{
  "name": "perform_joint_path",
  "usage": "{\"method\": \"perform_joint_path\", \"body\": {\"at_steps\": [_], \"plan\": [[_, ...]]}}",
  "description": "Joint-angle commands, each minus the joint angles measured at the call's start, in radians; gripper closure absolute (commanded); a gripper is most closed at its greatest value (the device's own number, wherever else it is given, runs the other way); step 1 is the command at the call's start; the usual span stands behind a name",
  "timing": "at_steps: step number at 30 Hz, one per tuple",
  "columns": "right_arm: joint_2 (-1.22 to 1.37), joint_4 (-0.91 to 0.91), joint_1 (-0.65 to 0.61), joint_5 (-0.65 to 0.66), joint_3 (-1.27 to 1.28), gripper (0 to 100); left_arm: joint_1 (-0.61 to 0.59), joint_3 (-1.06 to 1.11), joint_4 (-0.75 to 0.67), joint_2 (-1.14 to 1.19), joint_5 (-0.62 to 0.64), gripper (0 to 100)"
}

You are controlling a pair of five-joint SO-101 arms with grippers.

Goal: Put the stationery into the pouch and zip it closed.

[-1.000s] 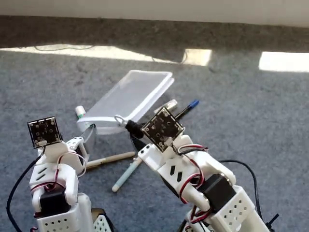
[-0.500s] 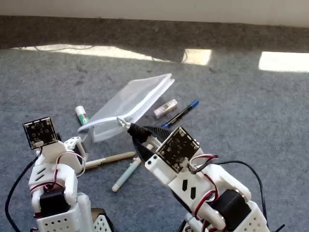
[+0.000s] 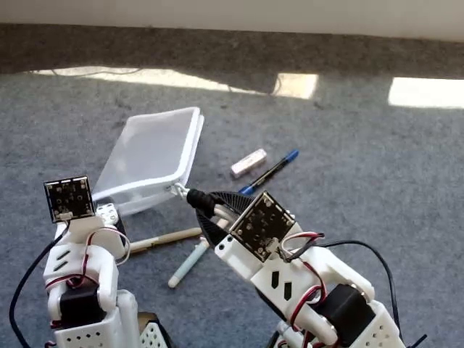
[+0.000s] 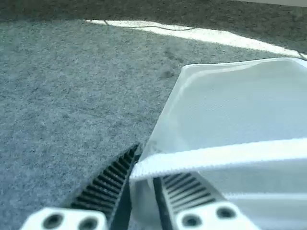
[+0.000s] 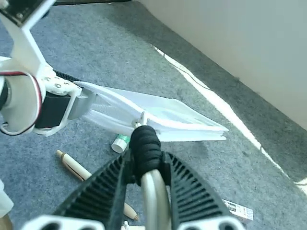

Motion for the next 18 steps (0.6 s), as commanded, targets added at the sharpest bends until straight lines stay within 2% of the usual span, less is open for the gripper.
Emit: {"method": "perform_joint_path", "body": {"at_steps": [1,4,8,12,18], "plan": [[-0.016,-0.007,-0.007,0.003,-0.062,89.6,-0.001,-0.047,0.0,-0.001,-0.008,100],[-0.015,-0.007,-0.002,0.002,-0.062,83.1,-0.002,-0.061,0.017,-0.001,-0.008,100],[-0.015,-0.051,0.012,-0.023,-0.039,81.7,-0.004,-0.068,0.018,-0.001,-0.032,100],[-0.01,-0.142,0.13,-0.104,-0.005,81.2,-0.021,-0.125,0.029,0.007,-0.04,100],[0.145,-0.153,0.246,-0.12,-0.012,81.2,-0.022,-0.239,0.081,0.01,-0.043,99]]}}
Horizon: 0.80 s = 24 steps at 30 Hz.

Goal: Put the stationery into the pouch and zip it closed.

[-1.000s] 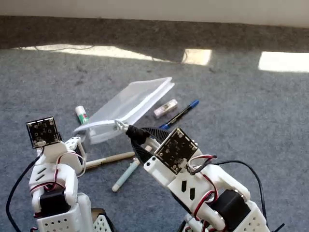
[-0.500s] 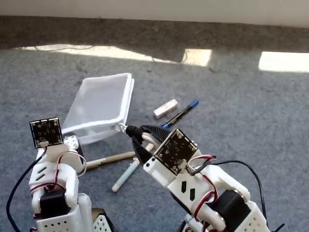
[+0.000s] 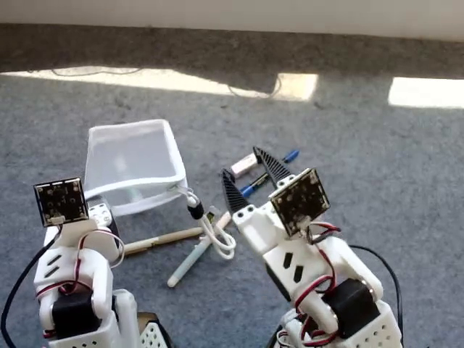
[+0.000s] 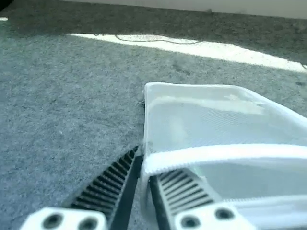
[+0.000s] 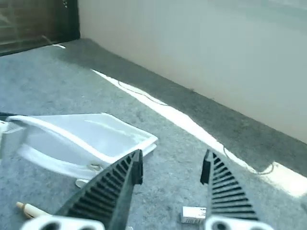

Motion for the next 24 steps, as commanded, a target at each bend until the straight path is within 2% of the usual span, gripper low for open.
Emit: {"method": "perform_joint_path", "body": {"at_steps": [1,6,15,24], "plan": [[0.127,-0.033,0.062,-0.014,-0.016,81.2,-0.016,-0.111,0.012,-0.001,-0.009,98],[0.3,-0.108,0.163,-0.101,-0.056,81.2,-0.016,-0.202,0.06,-0.001,-0.009,96],[0.595,-0.13,0.255,-0.135,-0.183,81.4,0.054,-0.332,0.14,0.025,-0.014,99],[0.851,-0.13,0.289,-0.137,-0.309,81.4,0.048,-0.55,0.133,0.479,-0.003,99]]}}
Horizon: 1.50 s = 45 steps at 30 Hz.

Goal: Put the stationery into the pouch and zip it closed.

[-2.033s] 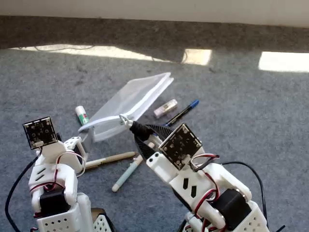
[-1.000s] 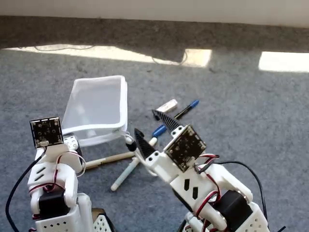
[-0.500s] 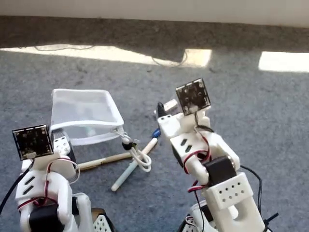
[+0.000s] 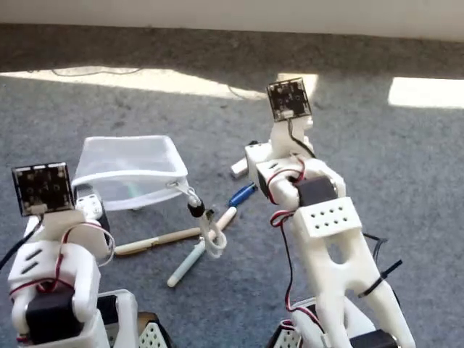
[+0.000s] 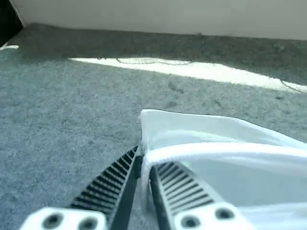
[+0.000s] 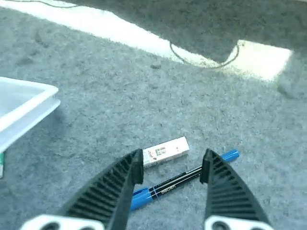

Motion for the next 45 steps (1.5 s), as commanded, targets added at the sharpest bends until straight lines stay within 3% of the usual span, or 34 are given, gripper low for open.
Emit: {"method": "perform_joint_path", "body": {"at_steps": [1,10,13,19,34,45], "plan": [[0.067,-0.019,0.012,-0.011,-0.093,81.4,0.013,-0.156,-0.003,0.188,0.032,99],[0.26,-0.013,0.042,-0.015,-0.208,81.4,0.013,-0.403,0.046,0.533,0.11,99],[0.32,-0.012,0.061,-0.074,-0.249,81.4,0.001,-0.417,0.057,0.593,0.16,99],[0.432,-0.007,0.068,-0.081,-0.321,81.4,-0.036,-0.409,0.058,0.595,0.19,99],[0.86,0.438,-0.019,-0.308,-0.862,81.4,-0.036,-0.344,0.051,0.595,0.19,99],[1.156,0.556,-0.028,-0.328,-1.152,81.4,-0.036,-0.344,0.051,0.595,0.19,99]]}}
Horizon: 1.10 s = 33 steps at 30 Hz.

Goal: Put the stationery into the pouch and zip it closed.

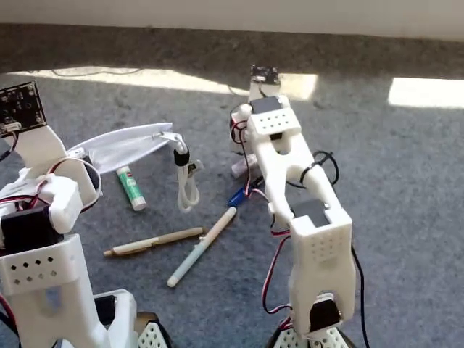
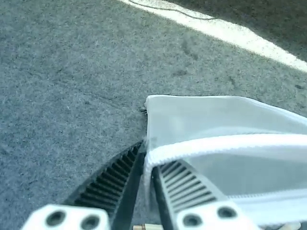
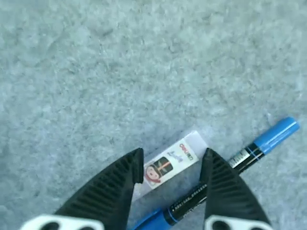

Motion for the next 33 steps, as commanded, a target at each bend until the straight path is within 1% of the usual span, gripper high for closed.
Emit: {"method": "perform_joint_path", "body": {"at_steps": [1,4,8,11,14,18,23,26,31,33], "plan": [[0.039,0.047,-0.013,-0.011,-0.119,81.4,-0.008,0.005,0.0,0.015,0.014,99],[0.107,0.071,-0.013,-0.012,-0.189,81.5,-0.008,0.007,0.0,0.015,0.014,99],[0.188,0.131,-0.01,-0.074,-0.3,83.5,-0.008,0.007,0.0,0.015,0.014,99],[0.228,0.236,-0.012,-0.078,-0.407,86.1,-0.008,0.007,0.0,0.015,0.014,99],[0.265,0.326,-0.013,-0.078,-0.51,86.1,-0.008,0.007,0.0,0.015,0.014,99],[0.328,0.392,-0.016,-0.078,-0.607,86.1,-0.008,0.007,0.0,0.015,0.014,99],[0.381,0.486,-0.067,-0.074,-0.696,86.1,-0.008,0.007,0.002,0.015,0.014,99],[0.407,0.496,-0.073,-0.074,-0.723,86.1,-0.008,0.007,0.002,0.015,0.014,99],[0.421,0.501,-0.044,-0.074,-0.765,86.5,-0.008,0.007,0.002,0.015,0.014,99],[0.415,0.503,-0.036,-0.072,-0.768,88.3,-0.008,0.007,0.003,0.015,0.014,99]]}}
